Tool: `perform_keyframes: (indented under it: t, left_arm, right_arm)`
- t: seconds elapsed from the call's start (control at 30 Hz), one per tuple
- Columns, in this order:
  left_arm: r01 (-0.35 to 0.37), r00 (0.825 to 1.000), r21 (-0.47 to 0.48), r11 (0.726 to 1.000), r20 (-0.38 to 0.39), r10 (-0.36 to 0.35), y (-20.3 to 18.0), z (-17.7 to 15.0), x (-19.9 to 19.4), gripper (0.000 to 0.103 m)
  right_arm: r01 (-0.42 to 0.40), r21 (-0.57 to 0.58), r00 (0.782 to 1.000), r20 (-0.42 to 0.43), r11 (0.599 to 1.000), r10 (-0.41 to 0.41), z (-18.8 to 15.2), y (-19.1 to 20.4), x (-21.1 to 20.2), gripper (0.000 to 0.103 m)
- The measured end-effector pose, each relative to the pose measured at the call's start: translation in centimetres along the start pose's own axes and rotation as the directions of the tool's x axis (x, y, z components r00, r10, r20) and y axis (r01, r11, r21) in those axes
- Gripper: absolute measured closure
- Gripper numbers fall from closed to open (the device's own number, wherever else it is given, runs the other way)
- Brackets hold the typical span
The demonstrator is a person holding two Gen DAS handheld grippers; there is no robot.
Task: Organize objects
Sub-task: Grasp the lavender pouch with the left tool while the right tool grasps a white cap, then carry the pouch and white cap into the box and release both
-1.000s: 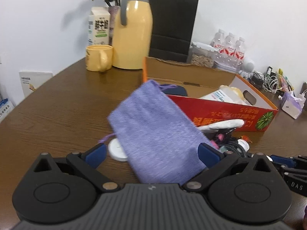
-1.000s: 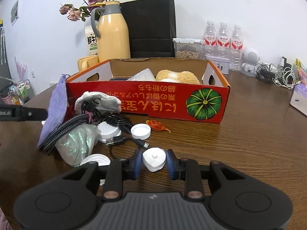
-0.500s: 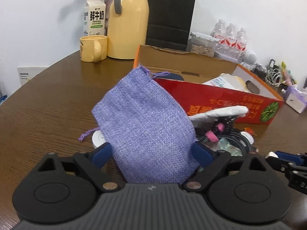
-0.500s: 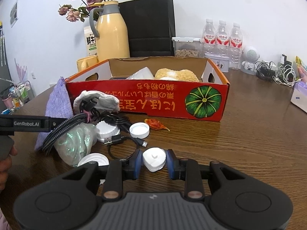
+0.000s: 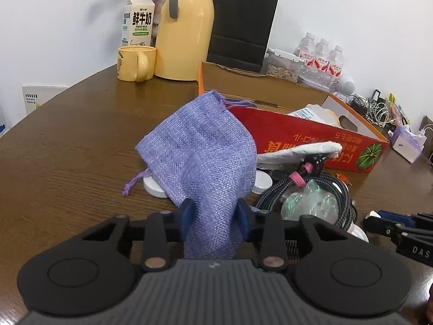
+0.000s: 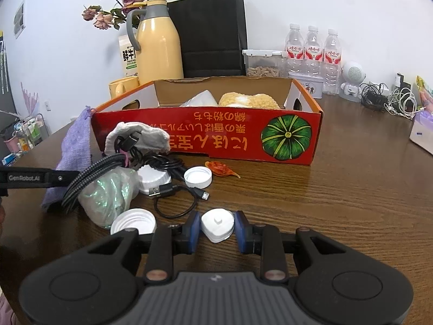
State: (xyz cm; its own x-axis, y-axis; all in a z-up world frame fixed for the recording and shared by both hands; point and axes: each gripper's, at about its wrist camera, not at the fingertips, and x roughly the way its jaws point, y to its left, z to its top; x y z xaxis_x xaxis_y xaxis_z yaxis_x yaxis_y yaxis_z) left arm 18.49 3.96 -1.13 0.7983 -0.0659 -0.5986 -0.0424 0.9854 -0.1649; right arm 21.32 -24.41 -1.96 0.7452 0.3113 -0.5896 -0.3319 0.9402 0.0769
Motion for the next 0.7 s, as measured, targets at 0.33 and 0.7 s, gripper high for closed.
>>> perform_keyframes:
  t: [0.33,0.7]
  left_arm:
    - [-0.037,0.998,0.077,0.996,0.053,0.033,0.1,0.5,-2.7,0.09]
    - [-0.039,0.988,0.191,0.981,0.153,0.009,-1.3,3.5,-4.8,0.095]
  right_arm:
    - [-0.009,-0.01,1.0,0.016,1.0,0.01,-0.1,0.3,-0.7,0.076]
    - [-0.019,-0.035,0.999,0.044,0.999,0.021,1.1,0.7,-0.9,0.076]
